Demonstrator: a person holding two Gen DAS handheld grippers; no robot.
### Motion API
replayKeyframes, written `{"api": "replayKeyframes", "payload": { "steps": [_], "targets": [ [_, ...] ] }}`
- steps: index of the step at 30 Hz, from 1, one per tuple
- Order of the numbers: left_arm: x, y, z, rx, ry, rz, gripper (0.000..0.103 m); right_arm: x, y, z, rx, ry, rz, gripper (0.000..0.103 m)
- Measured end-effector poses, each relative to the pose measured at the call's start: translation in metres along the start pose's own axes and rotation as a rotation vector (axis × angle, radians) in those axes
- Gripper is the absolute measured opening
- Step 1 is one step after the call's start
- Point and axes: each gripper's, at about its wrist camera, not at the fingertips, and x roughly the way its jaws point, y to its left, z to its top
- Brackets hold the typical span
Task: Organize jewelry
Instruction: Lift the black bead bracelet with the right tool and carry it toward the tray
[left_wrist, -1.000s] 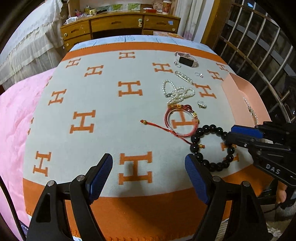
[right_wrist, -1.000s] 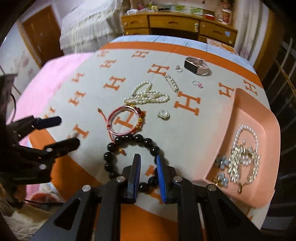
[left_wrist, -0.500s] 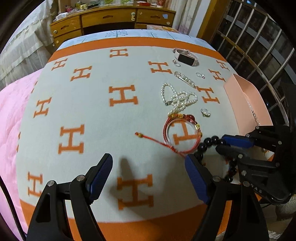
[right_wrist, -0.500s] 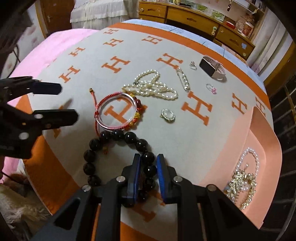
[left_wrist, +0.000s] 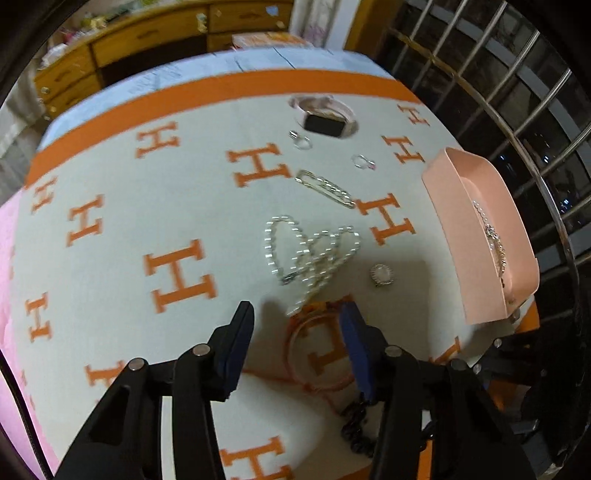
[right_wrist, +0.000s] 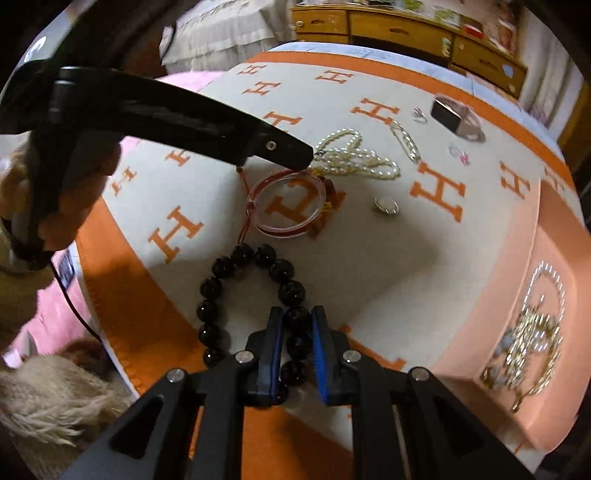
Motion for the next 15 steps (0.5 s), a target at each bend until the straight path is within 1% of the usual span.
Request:
{"api": "replayKeyframes", "payload": {
  "steps": [4, 7, 8, 12, 13, 14, 15],
  "targets": [
    [0.012, -0.008, 0.012, 0.028, 0.042, -0.011, 0.046, -0.001, -0.004, -0.003, 0.046, -0.017, 0.032, 0.015],
    [0.02, -0.013, 0.019, 0.041, 0.086, -0.013, 0.034, -0.001, -0.005, -0.003, 0.057, -0.023, 0.039, 0.015],
    [0.024, -0.012, 0.021, 0.033, 0.107, -0.007, 0.034, -0.001, -0.005, -0.004, 0.059, -0.025, 0.039, 0.015],
    [0.029, -0.017, 0.03, 0.04, 0.13, 0.031, 0.032, -0.001, -0.005, -0.005, 0.068, -0.036, 0.048, 0.015],
    [0.029, -0.018, 0.031, 0.041, 0.133, 0.038, 0.028, -0.001, -0.006, -0.006, 0.075, -0.038, 0.054, 0.015],
    [0.03, -0.019, 0.033, 0.044, 0.139, 0.055, 0.015, -0.003, -0.009, -0.008, 0.08, -0.041, 0.059, 0.015],
    [0.031, -0.018, 0.034, 0.036, 0.147, 0.049, 0.009, -0.004, -0.013, -0.01, 0.086, -0.043, 0.066, 0.015]
  ]
}}
